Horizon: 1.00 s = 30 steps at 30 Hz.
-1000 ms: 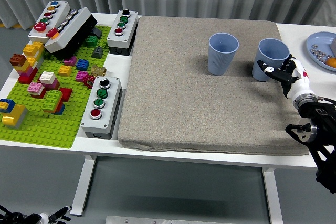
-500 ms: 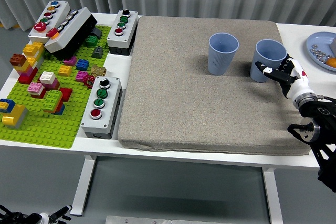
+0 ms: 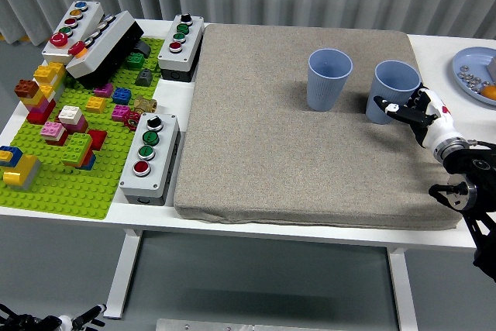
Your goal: Pick cup pour cup place
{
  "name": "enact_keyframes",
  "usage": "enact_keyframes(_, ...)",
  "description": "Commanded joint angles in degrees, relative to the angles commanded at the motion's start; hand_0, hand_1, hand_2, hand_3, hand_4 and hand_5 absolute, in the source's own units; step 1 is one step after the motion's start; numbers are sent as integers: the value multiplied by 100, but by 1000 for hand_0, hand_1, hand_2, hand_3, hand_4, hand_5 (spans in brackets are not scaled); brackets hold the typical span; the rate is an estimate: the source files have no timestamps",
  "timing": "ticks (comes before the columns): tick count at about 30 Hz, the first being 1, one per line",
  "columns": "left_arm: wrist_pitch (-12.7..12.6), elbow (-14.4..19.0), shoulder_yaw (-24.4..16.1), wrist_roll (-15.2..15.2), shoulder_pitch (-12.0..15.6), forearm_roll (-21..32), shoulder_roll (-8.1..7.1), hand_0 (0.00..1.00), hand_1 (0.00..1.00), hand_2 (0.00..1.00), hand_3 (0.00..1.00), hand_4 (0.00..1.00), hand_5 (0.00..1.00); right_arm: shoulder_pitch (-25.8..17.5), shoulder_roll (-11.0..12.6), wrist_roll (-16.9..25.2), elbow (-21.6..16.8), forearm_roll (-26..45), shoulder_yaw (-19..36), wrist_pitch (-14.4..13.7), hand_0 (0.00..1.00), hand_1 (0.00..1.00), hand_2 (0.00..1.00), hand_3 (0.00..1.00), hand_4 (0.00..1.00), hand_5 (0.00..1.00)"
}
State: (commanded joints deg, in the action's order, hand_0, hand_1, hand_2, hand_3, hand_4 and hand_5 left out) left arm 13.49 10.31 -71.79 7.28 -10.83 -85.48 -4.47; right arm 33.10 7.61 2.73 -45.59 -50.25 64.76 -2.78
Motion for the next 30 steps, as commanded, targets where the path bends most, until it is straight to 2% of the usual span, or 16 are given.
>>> enact_keyframes(9,-12,0,-34,-13,13,-6,3,851,859,886,784,594,998,15,21,-65,-80,-153,103,89,966,931,998,982,779,160)
enact_keyframes(10,-13,0,-42,-12,17,-11,4,851,859,885,784,594,998,17,23,-74,-78,-167,116,82,967,934,998,991,804,194)
enact_keyframes(22,-21,0,-62,-21,28,-7,12,851,860,885,783,594,998,17,71,-188,-142,-241,200,119,977,939,998,998,807,199)
enact_keyframes(30,-29,0,-86,-25,32,0,17,851,860,884,783,595,998,-90,224,-289,-294,-304,178,178,980,941,998,998,815,204)
